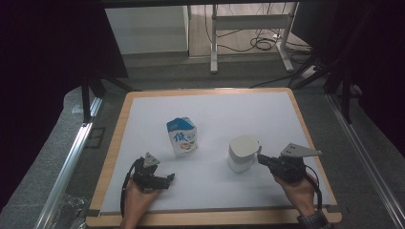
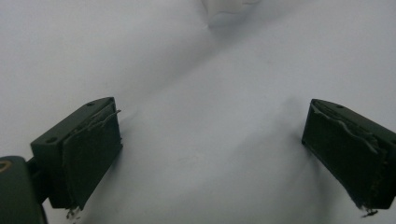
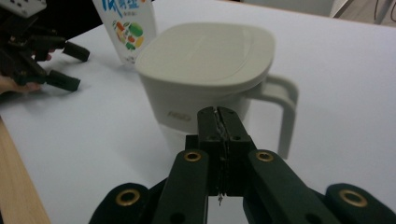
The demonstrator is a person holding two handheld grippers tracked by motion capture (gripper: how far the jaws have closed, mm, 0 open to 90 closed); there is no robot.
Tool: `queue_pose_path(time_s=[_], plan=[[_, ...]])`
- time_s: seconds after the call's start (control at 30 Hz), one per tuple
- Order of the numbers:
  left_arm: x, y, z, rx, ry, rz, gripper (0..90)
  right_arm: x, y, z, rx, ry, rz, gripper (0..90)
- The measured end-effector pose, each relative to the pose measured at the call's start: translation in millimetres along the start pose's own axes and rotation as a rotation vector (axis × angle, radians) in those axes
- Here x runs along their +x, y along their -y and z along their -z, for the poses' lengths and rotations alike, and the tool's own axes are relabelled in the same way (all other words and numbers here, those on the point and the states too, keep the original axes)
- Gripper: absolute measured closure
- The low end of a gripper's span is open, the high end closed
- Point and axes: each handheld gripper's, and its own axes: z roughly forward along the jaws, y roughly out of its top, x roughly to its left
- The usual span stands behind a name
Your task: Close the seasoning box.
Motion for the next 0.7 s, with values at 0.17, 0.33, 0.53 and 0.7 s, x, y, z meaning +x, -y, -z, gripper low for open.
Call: queue_pose_path(time_s=[0.17,0.33,0.53,0.7], plan=[[-0.1,0.0,0.0,-0.001,0.000,0.001,4.4,7.6,10.2,-10.6,0.023,-0.018,0.013,88.7],[-0.1,0.0,0.0,-0.001,0.000,0.001,4.4,15.4,19.1,-25.4,0.050,-0.053,0.023,88.7],[-0.1,0.1,0.0,-0.001,0.000,0.000,4.4,20.3,26.7,-41.9,0.077,-0.075,0.020,88.7],[-0.1,0.0,-0.1,-0.001,0.000,0.001,4.4,21.4,29.9,-50.9,0.088,-0.092,0.019,89.0]])
